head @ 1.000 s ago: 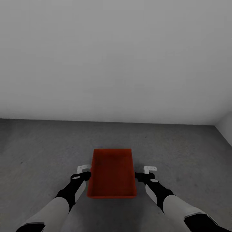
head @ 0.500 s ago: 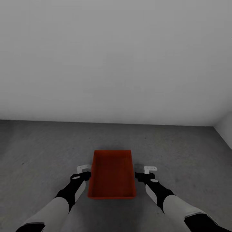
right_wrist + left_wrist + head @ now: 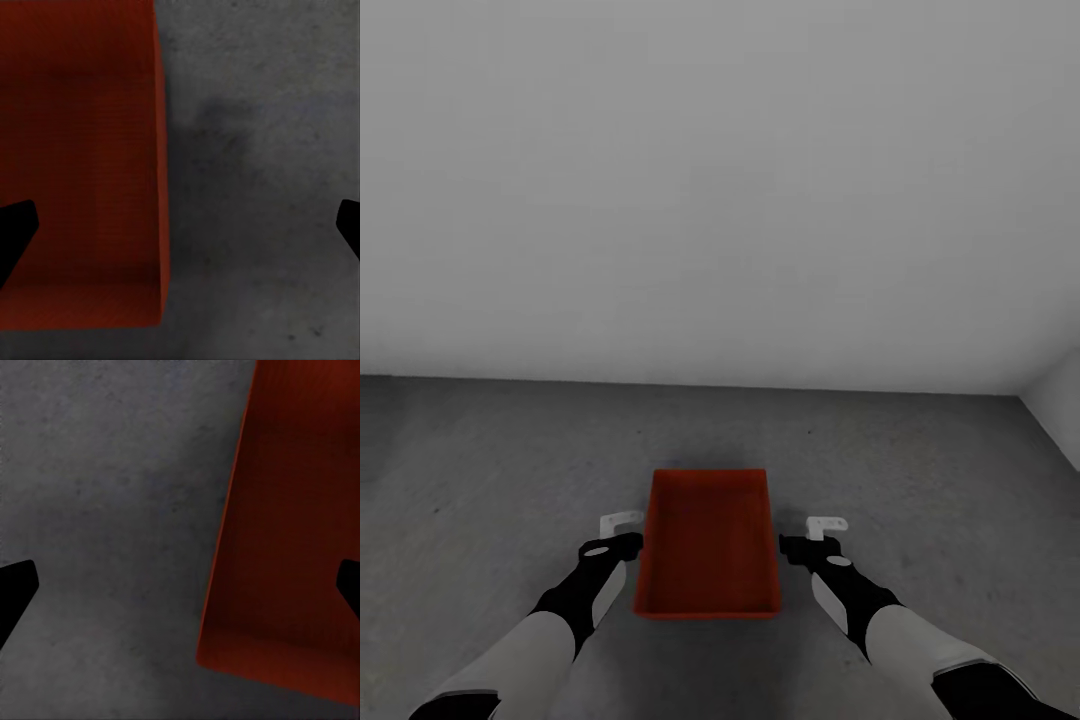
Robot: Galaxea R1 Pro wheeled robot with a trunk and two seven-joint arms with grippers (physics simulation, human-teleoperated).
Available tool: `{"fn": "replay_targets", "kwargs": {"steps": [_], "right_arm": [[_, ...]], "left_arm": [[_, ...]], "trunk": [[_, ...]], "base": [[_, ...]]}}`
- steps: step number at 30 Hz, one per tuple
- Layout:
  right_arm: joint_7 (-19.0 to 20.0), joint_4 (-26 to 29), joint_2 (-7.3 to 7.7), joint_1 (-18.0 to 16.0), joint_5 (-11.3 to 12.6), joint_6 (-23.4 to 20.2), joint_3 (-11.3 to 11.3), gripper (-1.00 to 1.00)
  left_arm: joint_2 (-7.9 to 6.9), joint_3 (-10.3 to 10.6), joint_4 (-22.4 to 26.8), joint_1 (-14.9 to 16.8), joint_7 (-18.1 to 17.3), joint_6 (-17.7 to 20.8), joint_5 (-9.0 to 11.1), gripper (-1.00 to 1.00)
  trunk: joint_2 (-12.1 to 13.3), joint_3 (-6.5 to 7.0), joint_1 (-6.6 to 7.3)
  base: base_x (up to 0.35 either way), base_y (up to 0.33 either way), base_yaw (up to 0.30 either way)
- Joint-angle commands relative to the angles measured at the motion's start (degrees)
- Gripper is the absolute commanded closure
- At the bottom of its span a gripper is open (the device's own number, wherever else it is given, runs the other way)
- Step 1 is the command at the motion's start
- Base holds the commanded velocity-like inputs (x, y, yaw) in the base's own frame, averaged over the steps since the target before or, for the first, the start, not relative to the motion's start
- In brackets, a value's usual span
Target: Move the two storage containers from the living room to the garage. In the garage, place one container on the floor and stack the other container on top of it (either order is fine).
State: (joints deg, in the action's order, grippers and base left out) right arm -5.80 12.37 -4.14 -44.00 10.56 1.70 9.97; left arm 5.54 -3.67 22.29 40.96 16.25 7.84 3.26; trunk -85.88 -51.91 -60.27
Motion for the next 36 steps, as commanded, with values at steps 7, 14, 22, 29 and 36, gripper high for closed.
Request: {"fn": "replay_targets", "kwargs": {"steps": [7, 14, 22, 29, 36], "right_arm": [[-0.3, 0.0, 0.01, 0.0, 0.6, 0.2, 0.5, -1.00], [-0.4, 0.0, 0.01, 0.0, 0.6, 0.2, 0.5, -1.00], [-0.4, 0.0, -0.06, 0.0, 0.6, 0.3, 0.6, -1.00], [-0.4, -0.1, -0.07, 0.0, 0.6, 0.3, 0.6, -1.00], [-0.2, -0.3, -0.07, 0.0, 0.2, 0.4, 0.8, -1.00]], "left_arm": [[0.05, -0.2, 0.1, 0.0, 0.1, 0.3, 0.3, -1.00], [0.07, -0.2, 0.1, 0.0, 0.1, 0.3, 0.4, -1.00], [0.06, -0.2, 0.1, 0.0, 0.1, 0.3, 0.3, -1.00], [0.04, -0.2, 0.1, 0.0, 0.1, 0.3, 0.3, -1.00], [0.03, -0.2, 0.1, 0.0, 0.1, 0.2, 0.3, -1.00]], "trunk": [[2.8, 1.23, 1.55], [5.6, 2.48, 3.08], [8.8, 3.92, 4.84], [11.6, 5.18, 6.38], [14.4, 6.43, 7.92]], "base": [[0.000, 0.000, 0.000], [0.000, 0.000, 0.000], [0.000, 0.000, 0.000], [0.000, 0.000, 0.000], [0.000, 0.000, 0.000]]}}
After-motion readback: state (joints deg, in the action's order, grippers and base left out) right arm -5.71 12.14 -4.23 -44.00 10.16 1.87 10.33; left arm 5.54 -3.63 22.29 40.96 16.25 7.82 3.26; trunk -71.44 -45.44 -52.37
